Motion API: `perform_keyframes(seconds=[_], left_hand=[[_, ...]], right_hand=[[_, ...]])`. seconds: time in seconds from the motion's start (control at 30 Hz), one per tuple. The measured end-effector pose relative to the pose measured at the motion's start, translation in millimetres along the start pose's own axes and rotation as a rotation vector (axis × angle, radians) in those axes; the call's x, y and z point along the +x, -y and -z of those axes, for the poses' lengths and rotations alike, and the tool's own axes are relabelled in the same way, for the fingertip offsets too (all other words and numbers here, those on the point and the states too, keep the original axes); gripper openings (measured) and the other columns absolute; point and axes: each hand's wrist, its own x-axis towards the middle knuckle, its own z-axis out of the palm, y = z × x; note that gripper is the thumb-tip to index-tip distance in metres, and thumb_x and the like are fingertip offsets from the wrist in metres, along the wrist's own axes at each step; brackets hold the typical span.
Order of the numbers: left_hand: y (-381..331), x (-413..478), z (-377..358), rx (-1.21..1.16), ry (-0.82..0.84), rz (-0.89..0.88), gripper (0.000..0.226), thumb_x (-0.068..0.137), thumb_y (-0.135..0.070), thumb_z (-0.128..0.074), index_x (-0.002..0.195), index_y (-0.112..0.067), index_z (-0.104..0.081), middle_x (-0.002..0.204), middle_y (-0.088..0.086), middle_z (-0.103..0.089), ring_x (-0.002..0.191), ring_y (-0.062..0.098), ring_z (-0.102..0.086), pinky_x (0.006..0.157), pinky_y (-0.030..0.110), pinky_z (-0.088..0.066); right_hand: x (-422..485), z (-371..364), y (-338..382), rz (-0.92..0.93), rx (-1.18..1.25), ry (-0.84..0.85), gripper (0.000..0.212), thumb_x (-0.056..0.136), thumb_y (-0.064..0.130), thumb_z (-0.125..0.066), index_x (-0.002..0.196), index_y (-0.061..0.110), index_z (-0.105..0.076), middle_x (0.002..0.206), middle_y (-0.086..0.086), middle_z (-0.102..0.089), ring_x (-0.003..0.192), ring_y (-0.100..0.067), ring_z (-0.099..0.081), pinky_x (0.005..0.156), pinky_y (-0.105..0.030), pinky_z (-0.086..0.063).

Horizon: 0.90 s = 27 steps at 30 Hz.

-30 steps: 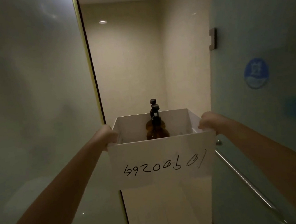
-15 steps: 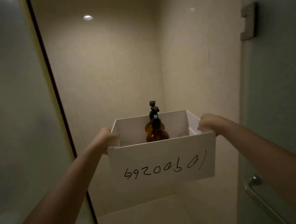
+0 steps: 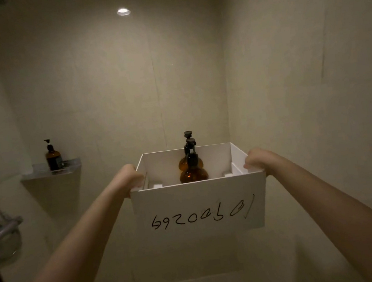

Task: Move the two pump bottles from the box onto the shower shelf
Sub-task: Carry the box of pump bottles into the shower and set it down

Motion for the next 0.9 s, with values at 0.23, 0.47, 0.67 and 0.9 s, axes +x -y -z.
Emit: perform_keyframes(seconds=[0.23,0.47,0.67,0.9], left_hand=[[12.7,80.0,-14.7,0.041,-0.017,0.034,0.023,0.072,0.01,-0.05,0.055,-0.004,-0.047,0.056,0.01,-0.045,0.049,0.019,-0.042,0.029,0.016,-0.029],[34.2,169.4,-26.6,0.051,-0.031,0.076,0.019,0.073,0.01,-0.05,0.059,-0.003,-0.048,0.06,0.011,-0.047,0.051,0.019,-0.043,0.036,0.021,-0.034],[49.3,265.2,-16.7,0.104,-0.083,0.112,0.019,0.075,0.008,-0.051,0.059,-0.004,-0.049,0.061,0.011,-0.047,0.053,0.02,-0.044,0.043,0.023,-0.03],[63.7,351.5,28.1,0.16,-0.191,0.175,0.006,0.08,0.004,-0.051,0.082,-0.002,-0.052,0.071,0.01,-0.048,0.061,0.02,-0.047,0.043,0.026,-0.035]], right_hand=[[82.7,-20.0,24.7,0.058,-0.062,0.04,0.03,0.092,0.0,-0.043,0.118,-0.012,-0.053,0.102,-0.023,-0.056,0.067,-0.029,-0.054,0.034,-0.022,-0.036],[175.1,-49.1,61.8,0.09,-0.136,0.056,0.027,0.091,0.001,-0.044,0.112,-0.012,-0.056,0.087,-0.017,-0.053,0.051,-0.022,-0.048,0.024,-0.011,-0.028],[267.5,-71.7,122.7,0.127,-0.106,0.064,0.03,0.09,0.001,-0.043,0.116,-0.009,-0.053,0.085,-0.017,-0.054,0.053,-0.022,-0.05,0.026,-0.013,-0.031],[359.8,-96.2,215.2,0.3,-0.106,0.09,0.026,0.09,-0.001,-0.042,0.11,-0.011,-0.056,0.086,-0.017,-0.051,0.051,-0.021,-0.045,0.021,-0.008,-0.023]])
